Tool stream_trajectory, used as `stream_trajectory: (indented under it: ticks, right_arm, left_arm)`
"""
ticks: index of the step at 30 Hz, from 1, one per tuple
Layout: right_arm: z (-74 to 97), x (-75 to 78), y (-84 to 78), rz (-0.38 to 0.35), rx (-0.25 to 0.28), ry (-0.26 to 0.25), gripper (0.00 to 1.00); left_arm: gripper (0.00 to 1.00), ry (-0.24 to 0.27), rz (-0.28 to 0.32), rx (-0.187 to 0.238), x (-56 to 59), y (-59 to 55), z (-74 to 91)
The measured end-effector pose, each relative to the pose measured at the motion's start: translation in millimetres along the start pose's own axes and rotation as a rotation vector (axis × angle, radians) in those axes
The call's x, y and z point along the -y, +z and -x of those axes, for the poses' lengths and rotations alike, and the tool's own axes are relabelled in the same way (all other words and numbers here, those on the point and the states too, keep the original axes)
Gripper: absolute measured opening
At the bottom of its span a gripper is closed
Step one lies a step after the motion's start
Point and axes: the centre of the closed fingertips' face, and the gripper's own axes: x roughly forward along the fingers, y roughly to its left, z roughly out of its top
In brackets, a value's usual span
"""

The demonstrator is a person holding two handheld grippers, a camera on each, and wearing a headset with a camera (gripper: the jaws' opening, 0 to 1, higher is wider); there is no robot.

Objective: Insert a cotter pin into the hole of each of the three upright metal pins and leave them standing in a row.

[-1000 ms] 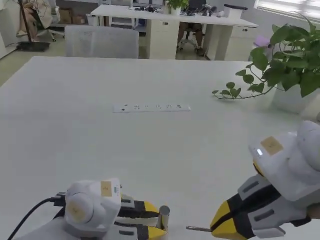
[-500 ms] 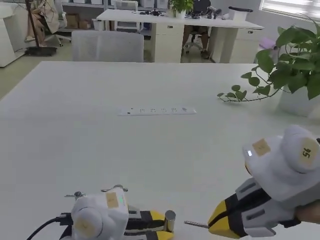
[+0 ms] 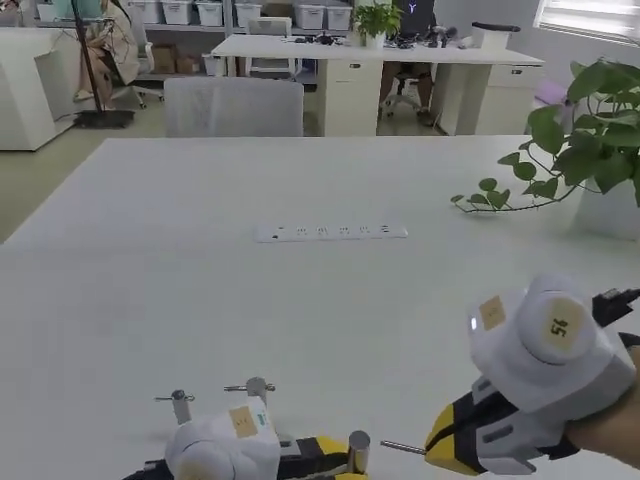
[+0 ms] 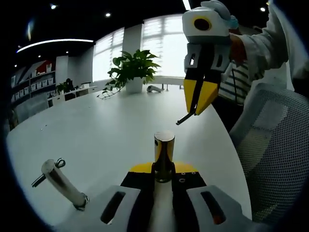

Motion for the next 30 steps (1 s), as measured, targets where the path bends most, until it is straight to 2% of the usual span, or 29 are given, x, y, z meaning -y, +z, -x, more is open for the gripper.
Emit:
stream_trajectory:
  ticks: [7, 30]
  right_arm:
    - [-4.7, 2.6, -5.3, -0.002, -0.022, -0.002, 0.04]
    - [-11.6, 2.2, -2.2, -0.022, -0.014, 0.006, 0.04]
  left_arm:
    - [0.11, 0.004, 0.003, 0.003, 0.9, -0.1, -1.7]
    - [0.11, 0.010, 0.027, 0.014, 0.2, -0.3, -3.0]
